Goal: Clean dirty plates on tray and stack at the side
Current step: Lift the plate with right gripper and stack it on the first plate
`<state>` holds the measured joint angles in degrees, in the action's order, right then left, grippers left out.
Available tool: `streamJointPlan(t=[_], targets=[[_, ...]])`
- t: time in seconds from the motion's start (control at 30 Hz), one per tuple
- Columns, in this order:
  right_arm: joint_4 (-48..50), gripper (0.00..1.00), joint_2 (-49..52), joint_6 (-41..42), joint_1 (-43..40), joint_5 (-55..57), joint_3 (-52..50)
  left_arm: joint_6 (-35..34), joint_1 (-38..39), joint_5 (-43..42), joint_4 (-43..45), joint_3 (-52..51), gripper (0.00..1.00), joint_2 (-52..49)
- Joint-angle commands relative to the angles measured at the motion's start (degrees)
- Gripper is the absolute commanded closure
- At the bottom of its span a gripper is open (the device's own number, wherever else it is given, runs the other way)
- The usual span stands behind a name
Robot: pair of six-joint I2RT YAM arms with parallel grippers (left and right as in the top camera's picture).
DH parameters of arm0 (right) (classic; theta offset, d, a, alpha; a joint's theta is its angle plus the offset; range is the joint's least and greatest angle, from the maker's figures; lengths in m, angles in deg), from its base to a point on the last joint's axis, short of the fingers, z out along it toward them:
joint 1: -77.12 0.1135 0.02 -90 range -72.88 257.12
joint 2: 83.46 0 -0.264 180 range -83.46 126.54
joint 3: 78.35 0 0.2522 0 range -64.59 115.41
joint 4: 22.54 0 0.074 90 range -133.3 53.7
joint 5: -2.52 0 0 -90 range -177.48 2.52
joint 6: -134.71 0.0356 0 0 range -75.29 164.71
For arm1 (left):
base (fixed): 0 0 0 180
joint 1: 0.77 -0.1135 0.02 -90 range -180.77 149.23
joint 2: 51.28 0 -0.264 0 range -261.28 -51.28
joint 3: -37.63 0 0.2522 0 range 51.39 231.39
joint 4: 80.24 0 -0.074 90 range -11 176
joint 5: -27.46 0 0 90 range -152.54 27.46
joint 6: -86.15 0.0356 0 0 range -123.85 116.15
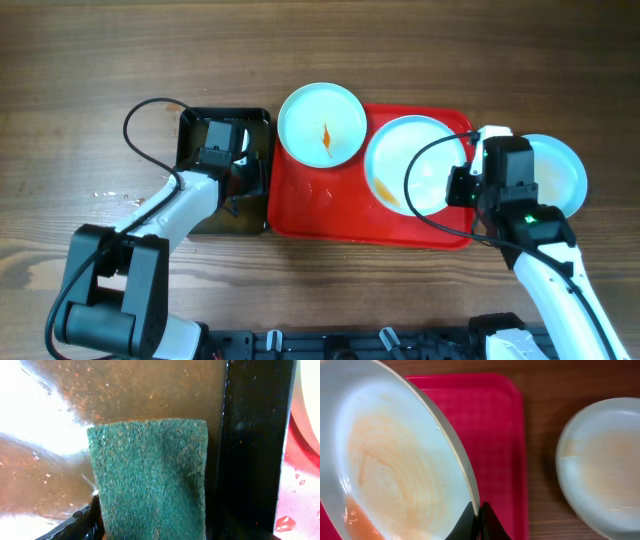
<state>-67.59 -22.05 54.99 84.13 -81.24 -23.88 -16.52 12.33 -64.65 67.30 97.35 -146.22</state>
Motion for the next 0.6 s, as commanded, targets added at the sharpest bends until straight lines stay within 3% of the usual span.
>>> streamJointPlan(t=[0.0,0.2,0.3,0.4,0.57], targets=[[0.3,0.96,-0.9,-1.3,2.1,9.5,0.0,0.1,0.2,-3.0,1.1,-1.8,0.33,-2.3],[0.3,0.96,-0.9,-1.4,10.8,24.8,0.0,0.1,0.2,-3.0,4.2,-1.8,0.32,-2.3],[1.7,0.96,-0.9,-8.3,16.2,31.1,0.1,0.0,0.2,-3.0,4.4,-1.8,0.31,-2.3],[4.3,0.96,-0.9,-9.4,20.6,38.1,0.1,0.0,0.2,-3.0,4.3,-1.8,0.32,-2.3],[12.6,0.96,-0.9,-28.7,24.9,46.7,0.1,0.1,0.2,-3.0,4.4,-1.8,0.32,-2.3]])
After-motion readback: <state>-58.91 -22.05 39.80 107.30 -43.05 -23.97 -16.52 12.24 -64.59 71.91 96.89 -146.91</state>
